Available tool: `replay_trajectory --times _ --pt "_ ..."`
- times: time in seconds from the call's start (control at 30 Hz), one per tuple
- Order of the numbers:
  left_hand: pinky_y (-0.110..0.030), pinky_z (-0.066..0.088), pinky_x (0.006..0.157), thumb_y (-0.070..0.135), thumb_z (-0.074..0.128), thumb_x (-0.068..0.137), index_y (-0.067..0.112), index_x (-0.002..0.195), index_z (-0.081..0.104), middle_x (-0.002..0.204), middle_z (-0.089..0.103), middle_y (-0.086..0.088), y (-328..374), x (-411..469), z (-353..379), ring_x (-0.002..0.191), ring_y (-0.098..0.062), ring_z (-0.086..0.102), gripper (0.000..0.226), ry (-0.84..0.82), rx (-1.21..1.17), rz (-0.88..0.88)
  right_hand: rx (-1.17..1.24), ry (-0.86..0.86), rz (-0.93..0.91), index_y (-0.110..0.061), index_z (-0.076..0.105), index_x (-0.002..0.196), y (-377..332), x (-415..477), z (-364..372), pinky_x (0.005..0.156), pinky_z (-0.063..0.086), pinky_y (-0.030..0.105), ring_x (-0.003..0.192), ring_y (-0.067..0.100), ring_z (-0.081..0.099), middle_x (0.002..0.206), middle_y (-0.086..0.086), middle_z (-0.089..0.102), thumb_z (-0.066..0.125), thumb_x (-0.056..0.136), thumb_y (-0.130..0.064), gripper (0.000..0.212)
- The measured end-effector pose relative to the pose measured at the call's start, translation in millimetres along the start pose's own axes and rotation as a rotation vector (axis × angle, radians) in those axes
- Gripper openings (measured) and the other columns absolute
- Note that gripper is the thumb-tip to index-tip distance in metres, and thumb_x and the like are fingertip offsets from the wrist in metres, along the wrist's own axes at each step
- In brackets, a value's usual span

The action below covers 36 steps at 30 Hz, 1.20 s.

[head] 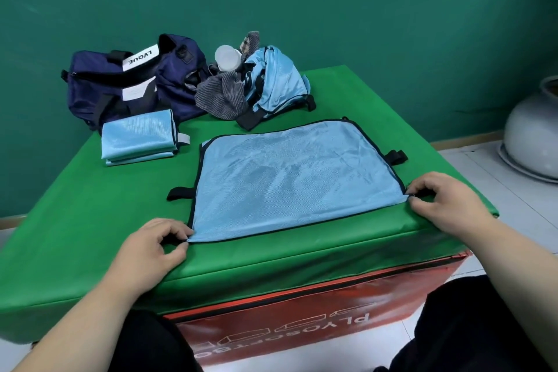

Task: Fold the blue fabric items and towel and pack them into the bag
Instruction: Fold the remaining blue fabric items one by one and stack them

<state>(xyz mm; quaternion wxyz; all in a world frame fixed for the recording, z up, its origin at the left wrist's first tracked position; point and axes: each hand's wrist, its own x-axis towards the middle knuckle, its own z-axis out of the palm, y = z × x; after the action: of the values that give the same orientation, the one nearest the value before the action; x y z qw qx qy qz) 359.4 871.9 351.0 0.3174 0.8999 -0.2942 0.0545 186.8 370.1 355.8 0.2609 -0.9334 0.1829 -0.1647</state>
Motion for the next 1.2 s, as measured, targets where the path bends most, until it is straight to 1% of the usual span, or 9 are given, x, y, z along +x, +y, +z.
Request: replay_trajectory --times 0.2,0.3,0.43,0.53,0.67,0.8,0.97,1.1,1.2 --pt "0.002 0.034 0.087 -0.008 0.081 0.068 0.031 0.073 0.066 0.104 0.066 0.029 2 3 -8 0.096 0.010 0.060 0.042 -0.069 -0.006 0.007 0.036 -0.047 -0.007 -0.032 0.070 0.086 4 -1 -5 0.082 0.042 0.027 0.095 0.008 0.062 0.097 -0.016 0.068 0.076 0.080 -0.012 0.022" --pt "0.001 0.035 0.088 -0.006 0.082 0.068 0.036 0.084 0.065 0.102 0.066 0.031 2 5 -9 0.096 0.008 0.060 0.048 -0.087 0.004 0.021 0.030 -0.051 0.006 -0.032 0.070 0.087 5 0 -5 0.082 0.042 0.026 0.094 0.009 0.062 0.098 -0.016 0.068 0.076 0.081 -0.013 0.021" --pt "0.000 0.035 0.090 -0.005 0.082 0.067 0.038 0.086 0.064 0.103 0.065 0.032 -2 3 -4 0.099 0.008 0.060 0.050 -0.056 0.033 0.017 0.021 -0.023 0.024 -0.031 0.069 0.085 6 1 -2 0.081 0.043 0.027 0.092 0.011 0.062 0.097 -0.014 0.068 0.075 0.080 -0.014 0.019" --pt "0.000 0.034 0.090 -0.005 0.083 0.067 0.030 0.067 0.064 0.104 0.064 0.034 -4 3 -3 0.101 0.010 0.058 0.040 -0.060 0.076 0.020 -0.003 0.004 0.015 -0.029 0.068 0.084 6 1 2 0.080 0.044 0.028 0.091 0.014 0.061 0.094 -0.010 0.067 0.075 0.080 -0.014 0.017" --pt "0.002 0.033 0.088 -0.005 0.083 0.067 0.030 0.068 0.065 0.106 0.061 0.036 -1 4 -3 0.100 0.012 0.056 0.039 -0.064 0.093 0.021 -0.019 0.035 -0.004 -0.025 0.067 0.084 1 0 5 0.081 0.045 0.031 0.090 0.018 0.060 0.092 -0.005 0.067 0.075 0.079 -0.013 0.016" --pt "0.005 0.032 0.085 -0.005 0.084 0.065 0.038 0.066 0.060 0.084 0.070 0.024 4 -4 -4 0.097 0.016 0.055 0.049 -0.017 0.088 0.003 0.023 0.052 0.031 -0.028 0.065 0.081 -3 -13 0 0.076 0.042 0.028 0.087 0.016 0.061 0.092 -0.006 0.067 0.074 0.080 -0.011 0.020" --pt "0.003 0.034 0.082 -0.005 0.084 0.064 0.041 0.068 0.058 0.084 0.070 0.017 6 -23 -8 0.094 0.012 0.057 0.053 0.043 0.087 -0.024 0.070 0.075 -0.003 -0.033 0.062 0.072 -8 -35 -9 0.079 0.041 0.028 0.092 0.015 0.061 0.092 -0.011 0.068 0.076 0.074 -0.004 0.032" --pt "0.002 0.035 0.078 -0.004 0.084 0.066 0.041 0.071 0.062 0.084 0.069 0.017 13 -44 -18 0.091 0.012 0.057 0.051 0.059 0.078 -0.087 0.097 0.103 -0.004 -0.032 0.061 0.067 -17 -58 -20 0.080 0.037 0.017 0.095 0.016 0.060 0.092 -0.011 0.068 0.077 0.072 0.000 0.036" --pt "0.003 0.035 0.074 -0.004 0.082 0.068 0.037 0.070 0.066 0.083 0.069 0.015 23 -57 -30 0.088 0.014 0.057 0.045 0.091 0.056 -0.131 0.144 0.119 0.022 -0.034 0.063 0.067 -22 -75 -27 0.083 0.040 0.023 0.096 0.011 0.060 0.095 -0.013 0.067 0.077 0.070 -0.001 0.035"
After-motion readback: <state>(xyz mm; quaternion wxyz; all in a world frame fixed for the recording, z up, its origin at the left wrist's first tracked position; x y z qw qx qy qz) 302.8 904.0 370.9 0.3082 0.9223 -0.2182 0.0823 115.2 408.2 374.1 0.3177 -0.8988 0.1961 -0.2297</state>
